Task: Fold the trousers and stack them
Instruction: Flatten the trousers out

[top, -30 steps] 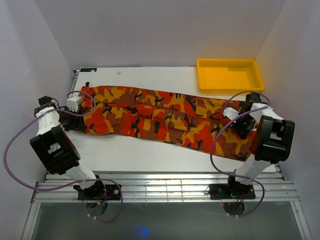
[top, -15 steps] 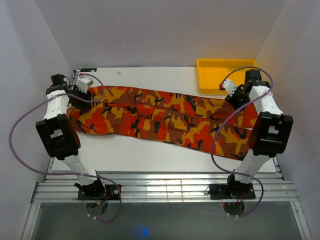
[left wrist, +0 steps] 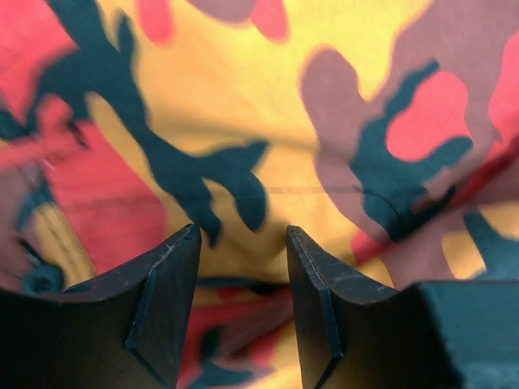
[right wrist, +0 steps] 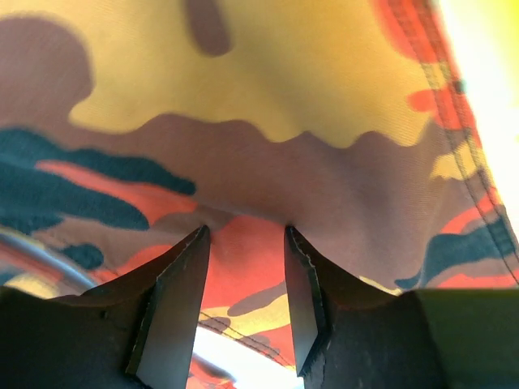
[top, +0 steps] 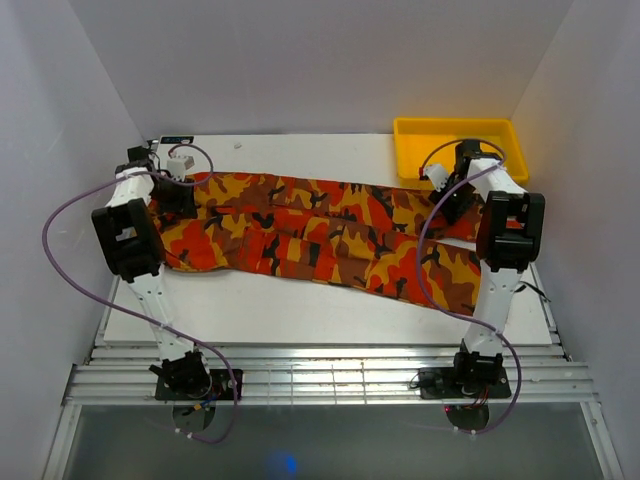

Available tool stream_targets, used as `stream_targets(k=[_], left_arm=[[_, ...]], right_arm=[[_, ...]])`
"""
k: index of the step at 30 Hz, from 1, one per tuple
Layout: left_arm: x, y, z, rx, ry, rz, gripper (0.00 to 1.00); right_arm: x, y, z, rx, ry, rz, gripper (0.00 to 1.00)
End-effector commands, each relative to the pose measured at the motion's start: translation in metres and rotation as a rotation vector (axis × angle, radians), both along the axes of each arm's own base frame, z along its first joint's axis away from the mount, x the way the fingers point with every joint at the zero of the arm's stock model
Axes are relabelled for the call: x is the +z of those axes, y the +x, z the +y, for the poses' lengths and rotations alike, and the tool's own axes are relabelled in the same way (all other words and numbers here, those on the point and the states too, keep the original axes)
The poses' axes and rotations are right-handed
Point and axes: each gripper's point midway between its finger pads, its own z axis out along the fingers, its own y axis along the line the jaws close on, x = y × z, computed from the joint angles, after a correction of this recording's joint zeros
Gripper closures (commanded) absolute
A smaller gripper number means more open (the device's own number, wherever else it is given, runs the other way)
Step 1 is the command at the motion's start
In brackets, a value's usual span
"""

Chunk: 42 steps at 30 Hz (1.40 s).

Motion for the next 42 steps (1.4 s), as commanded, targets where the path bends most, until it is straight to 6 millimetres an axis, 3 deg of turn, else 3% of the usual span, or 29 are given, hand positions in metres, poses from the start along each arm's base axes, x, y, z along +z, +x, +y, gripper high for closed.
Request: stream_targets(k=[1, 3, 4, 5, 8, 9, 10, 11, 12, 13, 14, 15, 16, 17, 18, 20, 21, 24, 25, 30, 31, 35, 38, 39, 41, 42], left_arm=[[0.002, 0.009, 0.0, 0.052, -0.029, 0.026, 0.43], [0.006, 0.018, 0.0, 0.062, -0.044, 0.002, 0.43], [0.013, 0.022, -0.001, 0.078, -0.058, -0.015, 0.42], [0.021, 0.026, -0.006, 0.079, -0.083, -0.033, 0.41], [0.067, 0.022, -0.013, 0.06, -0.105, -0.086, 0.4], [0.1, 0.012, -0.015, 0.041, -0.083, -0.13, 0.39], [0.114, 0.002, -0.016, 0.023, -0.063, -0.148, 0.39], [0.113, -0.016, -0.018, -0.016, -0.041, -0.133, 0.38], [0.14, -0.038, -0.02, -0.034, -0.005, -0.166, 0.37], [0.142, -0.054, -0.022, -0.052, 0.015, -0.154, 0.37], [0.127, -0.078, -0.025, -0.108, 0.034, -0.109, 0.37], [0.124, -0.098, -0.027, -0.131, 0.053, -0.073, 0.37], [0.134, -0.114, -0.028, -0.155, 0.086, -0.093, 0.37], [0.114, -0.135, -0.03, -0.198, 0.096, -0.043, 0.37], [0.109, -0.145, -0.029, -0.212, 0.119, -0.033, 0.37], [0.101, -0.161, -0.024, -0.226, 0.166, -0.016, 0.36], [0.088, -0.168, -0.023, -0.235, 0.173, 0.004, 0.36], [0.069, -0.166, -0.015, -0.21, 0.212, 0.002, 0.36], [0.065, -0.164, -0.015, -0.206, 0.206, 0.002, 0.36], [0.041, -0.14, -0.001, -0.108, 0.186, 0.02, 0.36], [0.041, -0.134, 0.003, -0.071, 0.178, 0.016, 0.36], [0.027, -0.126, 0.02, 0.002, 0.196, 0.019, 0.36], [0.005, -0.13, 0.026, 0.008, 0.209, 0.056, 0.36], [-0.003, -0.131, 0.028, 0.008, 0.214, 0.072, 0.36], [-0.023, -0.138, 0.028, 0.0, 0.207, 0.134, 0.38], [-0.031, -0.141, 0.029, -0.002, 0.208, 0.149, 0.39]], right_arm=[[-0.042, 0.033, -0.009, -0.046, -0.057, -0.001, 0.53], [-0.047, 0.049, -0.009, -0.066, -0.061, -0.02, 0.52], [-0.034, 0.067, -0.009, -0.074, -0.06, -0.071, 0.51], [-0.029, 0.072, -0.007, -0.079, -0.06, -0.085, 0.51], [0.005, 0.071, -0.004, -0.089, -0.036, -0.116, 0.48], [0.043, 0.07, -0.004, -0.064, -0.029, -0.185, 0.43], [0.059, 0.063, -0.007, -0.058, -0.032, -0.209, 0.4], [0.062, 0.046, -0.004, -0.046, 0.002, -0.197, 0.38], [0.107, 0.04, -0.002, -0.028, 0.021, -0.29, 0.34], [0.12, 0.031, -0.002, 0.017, 0.023, -0.302, 0.32], [0.122, 0.013, -0.003, 0.045, 0.028, -0.282, 0.3], [0.147, -0.002, -0.001, 0.086, 0.03, -0.316, 0.3], [0.147, -0.024, -0.002, 0.12, 0.03, -0.267, 0.3], [0.134, -0.047, -0.007, 0.176, 0.018, -0.213, 0.3], [0.143, -0.064, -0.008, 0.207, 0.007, -0.216, 0.3], [0.128, -0.099, -0.012, 0.273, -0.015, -0.134, 0.31], [0.11, -0.128, -0.015, 0.283, -0.031, -0.065, 0.3], [0.088, -0.165, -0.014, 0.303, -0.036, 0.011, 0.29], [0.071, -0.183, -0.012, 0.301, -0.02, 0.061, 0.29], [0.038, -0.218, -0.01, 0.29, -0.011, 0.128, 0.27], [0.026, -0.232, -0.009, 0.29, -0.007, 0.163, 0.26], [-0.002, -0.25, -0.016, 0.296, -0.056, 0.184, 0.27], [-0.017, -0.251, -0.028, 0.287, -0.118, 0.2, 0.39], [-0.022, -0.252, -0.028, 0.279, -0.116, 0.216, 0.56], [-0.026, -0.25, -0.029, 0.262, -0.116, 0.225, 0.72], [-0.029, -0.25, -0.029, 0.258, -0.113, 0.239, 0.85]])
